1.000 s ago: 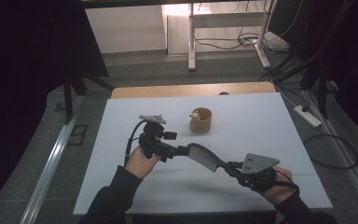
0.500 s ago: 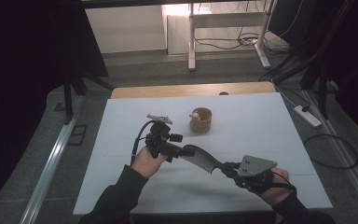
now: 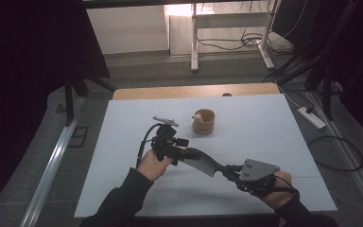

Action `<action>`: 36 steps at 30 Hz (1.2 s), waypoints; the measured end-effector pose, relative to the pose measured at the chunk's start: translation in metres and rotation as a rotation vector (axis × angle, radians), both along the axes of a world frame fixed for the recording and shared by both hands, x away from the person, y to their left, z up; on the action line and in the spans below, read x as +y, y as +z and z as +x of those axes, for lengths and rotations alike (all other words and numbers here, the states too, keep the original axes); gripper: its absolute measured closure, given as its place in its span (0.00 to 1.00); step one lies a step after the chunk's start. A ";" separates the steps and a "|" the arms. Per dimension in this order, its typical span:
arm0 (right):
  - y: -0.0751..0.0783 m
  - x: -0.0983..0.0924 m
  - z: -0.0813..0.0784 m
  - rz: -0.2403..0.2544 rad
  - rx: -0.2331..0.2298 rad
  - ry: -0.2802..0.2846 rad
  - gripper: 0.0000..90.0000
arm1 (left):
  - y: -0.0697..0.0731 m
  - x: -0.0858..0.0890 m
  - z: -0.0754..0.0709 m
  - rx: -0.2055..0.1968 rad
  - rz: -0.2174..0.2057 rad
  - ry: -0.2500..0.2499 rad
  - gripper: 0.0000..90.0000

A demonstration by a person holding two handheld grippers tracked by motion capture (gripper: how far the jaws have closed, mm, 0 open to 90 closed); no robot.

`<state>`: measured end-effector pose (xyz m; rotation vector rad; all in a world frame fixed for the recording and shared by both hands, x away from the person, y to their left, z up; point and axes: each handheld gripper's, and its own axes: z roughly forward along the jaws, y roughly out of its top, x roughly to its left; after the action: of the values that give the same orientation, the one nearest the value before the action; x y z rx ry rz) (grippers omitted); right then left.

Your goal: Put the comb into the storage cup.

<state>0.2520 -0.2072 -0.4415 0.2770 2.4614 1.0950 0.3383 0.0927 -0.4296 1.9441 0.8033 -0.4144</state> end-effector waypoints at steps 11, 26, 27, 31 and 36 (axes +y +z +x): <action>0.000 0.000 -0.001 0.001 -0.010 0.005 0.81 | 0.002 0.000 0.000 0.026 -0.006 -0.001 0.05; 0.000 0.001 -0.002 -0.001 -0.028 0.006 0.81 | 0.001 0.006 0.002 0.104 -0.068 -0.032 0.67; 0.000 0.001 -0.002 -0.001 -0.028 0.006 0.81 | 0.001 0.006 0.002 0.108 -0.070 -0.034 0.69; 0.000 0.001 -0.002 -0.004 -0.031 0.009 0.81 | 0.001 0.007 0.001 0.119 -0.074 -0.037 0.80; -0.001 0.002 -0.002 -0.010 -0.038 0.009 0.81 | 0.000 0.008 0.002 0.148 -0.099 -0.041 0.86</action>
<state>0.2502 -0.2056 -0.4424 0.2404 2.4363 1.0816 0.3401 0.1005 -0.4296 1.8561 0.8226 -0.6174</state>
